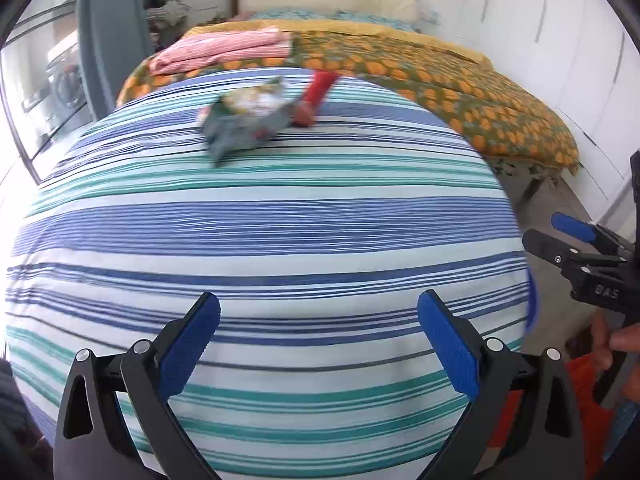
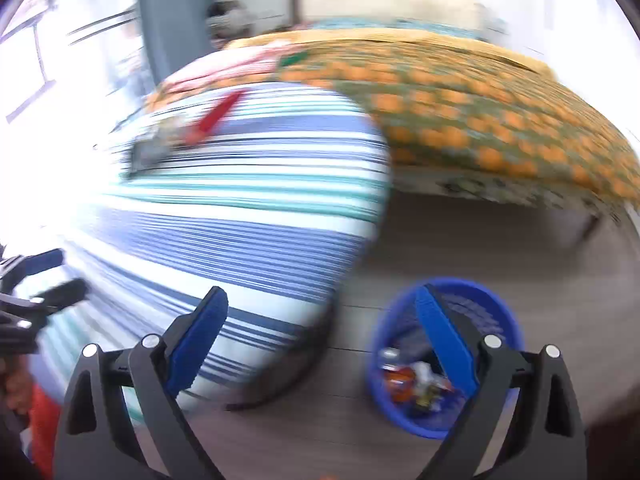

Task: Collect trash
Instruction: 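Move both tools back over the table toward the remaining wrappers, then grasp the dark green packet with the left tool while the right tool grasps the chip bag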

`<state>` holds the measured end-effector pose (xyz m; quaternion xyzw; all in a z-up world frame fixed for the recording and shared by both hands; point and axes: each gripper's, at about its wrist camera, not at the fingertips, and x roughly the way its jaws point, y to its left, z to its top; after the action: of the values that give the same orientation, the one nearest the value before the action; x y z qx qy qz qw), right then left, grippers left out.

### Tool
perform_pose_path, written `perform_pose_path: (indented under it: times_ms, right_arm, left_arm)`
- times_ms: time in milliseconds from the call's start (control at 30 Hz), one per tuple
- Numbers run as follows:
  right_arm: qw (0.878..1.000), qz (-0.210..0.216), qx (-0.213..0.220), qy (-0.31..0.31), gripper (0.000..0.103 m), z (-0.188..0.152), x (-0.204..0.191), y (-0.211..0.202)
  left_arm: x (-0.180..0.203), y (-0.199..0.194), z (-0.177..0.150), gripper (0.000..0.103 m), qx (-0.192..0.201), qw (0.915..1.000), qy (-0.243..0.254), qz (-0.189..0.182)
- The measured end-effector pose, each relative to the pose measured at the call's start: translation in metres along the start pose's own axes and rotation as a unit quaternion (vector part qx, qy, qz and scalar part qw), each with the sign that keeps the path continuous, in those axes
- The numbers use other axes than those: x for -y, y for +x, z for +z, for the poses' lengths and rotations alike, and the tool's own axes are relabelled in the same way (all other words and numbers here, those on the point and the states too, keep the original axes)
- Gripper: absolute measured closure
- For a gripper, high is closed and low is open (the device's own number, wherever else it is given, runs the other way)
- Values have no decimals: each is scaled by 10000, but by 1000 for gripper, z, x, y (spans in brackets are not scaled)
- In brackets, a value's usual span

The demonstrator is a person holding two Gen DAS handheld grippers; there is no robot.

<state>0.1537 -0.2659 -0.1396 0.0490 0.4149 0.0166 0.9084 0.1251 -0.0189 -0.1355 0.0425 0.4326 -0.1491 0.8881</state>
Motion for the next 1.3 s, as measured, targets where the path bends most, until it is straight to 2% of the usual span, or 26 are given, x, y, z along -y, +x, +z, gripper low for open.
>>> perform_pose_path:
  times_ms: [100, 200, 300, 500, 700, 833, 1000, 1067, 1167, 1300]
  right_arm:
    - [9988, 256, -94, -401, 11, 24, -56, 17]
    - [9964, 261, -260, -765, 11, 39, -97, 42]
    - [9947, 262, -457, -882, 11, 46, -121, 66]
    - [9942, 249, -555, -885, 10, 47, -135, 86]
    - [9946, 216, -477, -896, 10, 47, -135, 86]
    - [9945, 203, -477, -912, 10, 47, -135, 86]
    - [9945, 216, -478, -907, 10, 47, -135, 87]
    - [9945, 216, -480, -904, 10, 47, -135, 87]
    - [9945, 216, -480, -904, 9, 47, -135, 87]
    - [9945, 215, -479, -905, 9, 47, -135, 87]
  left_arm:
    - [-36, -1, 0, 5, -15, 9996, -147, 235]
    - [-62, -1, 8, 5, 17, 9989, -327, 328]
    - [-88, 3, 21, 5, 36, 9982, -448, 387]
    - [-112, 24, 65, 5, 104, 9976, -623, 281]
    - [-116, 59, 116, 6, 251, 9943, -1016, -226]
    - [-118, 90, 134, 19, 107, 9893, -1372, -477]
    - [-122, 109, 135, 35, -9, 9819, -1744, -735]
    - [-122, 109, 136, 58, 80, 9796, -1800, -886]
    - [-119, 101, 137, 70, 142, 9830, -1678, -733]
    - [-123, 73, 130, 70, 48, 9909, -1262, -468]
